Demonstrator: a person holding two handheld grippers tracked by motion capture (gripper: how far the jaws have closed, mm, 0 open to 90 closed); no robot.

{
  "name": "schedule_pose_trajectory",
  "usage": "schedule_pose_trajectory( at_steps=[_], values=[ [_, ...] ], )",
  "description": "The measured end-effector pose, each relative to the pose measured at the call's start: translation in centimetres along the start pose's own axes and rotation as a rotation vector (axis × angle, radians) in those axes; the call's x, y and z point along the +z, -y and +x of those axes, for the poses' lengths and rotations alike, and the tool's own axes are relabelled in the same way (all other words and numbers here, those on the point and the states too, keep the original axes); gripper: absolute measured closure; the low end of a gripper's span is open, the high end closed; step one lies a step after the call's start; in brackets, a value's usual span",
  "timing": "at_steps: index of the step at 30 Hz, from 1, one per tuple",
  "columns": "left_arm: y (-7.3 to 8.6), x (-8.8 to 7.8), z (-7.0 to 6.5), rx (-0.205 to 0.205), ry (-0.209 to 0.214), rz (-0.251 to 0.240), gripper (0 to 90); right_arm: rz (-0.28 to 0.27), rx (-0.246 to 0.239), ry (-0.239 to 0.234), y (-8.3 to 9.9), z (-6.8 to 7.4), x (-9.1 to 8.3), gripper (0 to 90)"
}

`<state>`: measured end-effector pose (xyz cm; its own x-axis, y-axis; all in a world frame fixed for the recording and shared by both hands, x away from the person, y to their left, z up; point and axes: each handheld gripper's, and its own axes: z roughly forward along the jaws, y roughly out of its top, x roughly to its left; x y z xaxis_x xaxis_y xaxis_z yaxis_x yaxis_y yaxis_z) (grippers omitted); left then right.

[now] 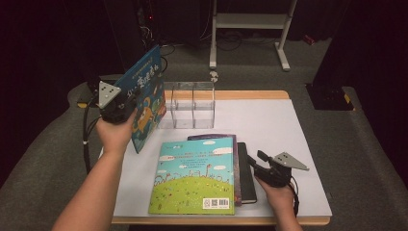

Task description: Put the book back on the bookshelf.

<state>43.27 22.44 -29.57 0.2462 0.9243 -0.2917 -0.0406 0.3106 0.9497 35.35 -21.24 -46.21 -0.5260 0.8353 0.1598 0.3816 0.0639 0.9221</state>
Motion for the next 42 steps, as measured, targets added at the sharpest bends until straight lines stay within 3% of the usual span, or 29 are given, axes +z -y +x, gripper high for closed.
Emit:
schedule_pose_trajectory(
  at_steps=[19,22,42],
  values=[
    [1.8,4.5,-0.7,-0.011,-0.057,-0.035,82.9,-0.015,0.007,-0.008,-0.1,-0.2,-0.1,49.4],
    [2.1,4.8,-0.7,0.004,-0.065,-0.037,82.9,-0.014,0.007,-0.011,-0.1,-0.1,-0.1,49.3],
    [4.1,6.1,0.5,0.003,-0.097,-0.054,82.9,-0.013,0.007,-0.018,-0.1,0.0,-0.1,49.6]
  ],
)
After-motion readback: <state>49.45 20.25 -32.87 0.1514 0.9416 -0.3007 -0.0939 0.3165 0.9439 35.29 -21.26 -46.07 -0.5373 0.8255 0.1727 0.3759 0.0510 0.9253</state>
